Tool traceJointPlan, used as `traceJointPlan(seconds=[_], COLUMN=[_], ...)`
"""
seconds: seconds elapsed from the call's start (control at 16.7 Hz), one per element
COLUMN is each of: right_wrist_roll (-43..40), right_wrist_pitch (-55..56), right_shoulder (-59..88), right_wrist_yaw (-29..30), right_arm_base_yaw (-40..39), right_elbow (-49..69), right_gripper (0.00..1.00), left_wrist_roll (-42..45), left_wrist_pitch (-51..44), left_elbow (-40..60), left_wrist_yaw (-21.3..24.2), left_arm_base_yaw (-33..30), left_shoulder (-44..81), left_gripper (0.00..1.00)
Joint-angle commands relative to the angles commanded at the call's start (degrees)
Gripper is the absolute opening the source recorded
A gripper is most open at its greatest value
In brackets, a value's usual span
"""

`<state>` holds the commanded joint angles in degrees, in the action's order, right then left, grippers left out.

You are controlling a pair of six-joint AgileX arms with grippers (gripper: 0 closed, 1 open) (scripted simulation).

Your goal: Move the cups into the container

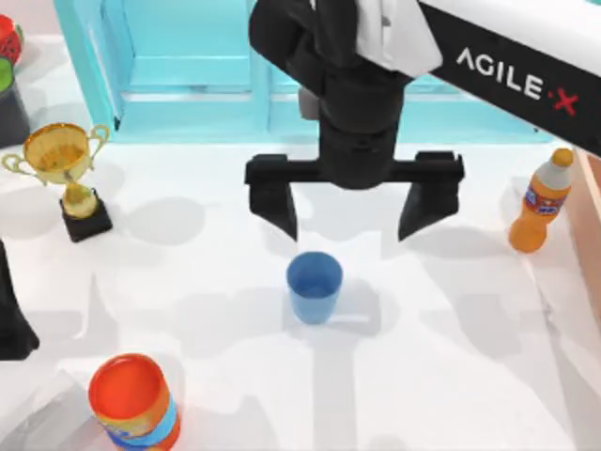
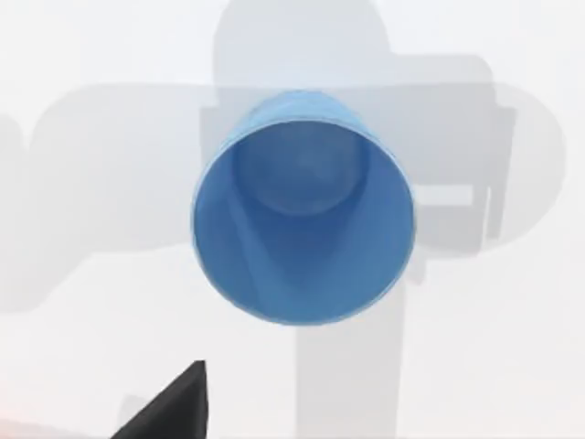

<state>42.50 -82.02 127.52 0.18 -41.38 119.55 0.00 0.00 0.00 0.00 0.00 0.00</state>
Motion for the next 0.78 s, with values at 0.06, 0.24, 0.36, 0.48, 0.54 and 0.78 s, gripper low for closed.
traceJointPlan(seconds=[0.06, 0.24, 0.36, 0.48, 0.54, 0.78], right_wrist_roll=[-0.07, -0.10, -0.08, -0.03, 0.01, 0.15], right_wrist_pitch=[-0.10, 2.07, 5.74, 10.40, 12.85, 20.51], right_shoulder=[-0.17, -0.04, 0.32, 0.86, 1.15, 2.15], right_wrist_yaw=[-0.03, -0.01, 0.00, 0.01, 0.01, 0.02], right_arm_base_yaw=[0.16, 0.13, 0.09, 0.03, 0.01, -0.12], right_elbow=[-0.20, -2.14, -5.44, -9.53, -11.63, -18.30], right_gripper=[1.00, 1.00, 1.00, 1.00, 1.00, 1.00], left_wrist_roll=[0.00, 0.00, 0.00, 0.00, 0.00, 0.00], left_wrist_pitch=[0.00, 0.00, 0.00, 0.00, 0.00, 0.00], left_elbow=[0.00, 0.00, 0.00, 0.00, 0.00, 0.00], left_wrist_yaw=[0.00, 0.00, 0.00, 0.00, 0.00, 0.00], left_arm_base_yaw=[0.00, 0.00, 0.00, 0.00, 0.00, 0.00], left_shoulder=[0.00, 0.00, 0.00, 0.00, 0.00, 0.00], left_gripper=[1.00, 1.00, 1.00, 1.00, 1.00, 1.00])
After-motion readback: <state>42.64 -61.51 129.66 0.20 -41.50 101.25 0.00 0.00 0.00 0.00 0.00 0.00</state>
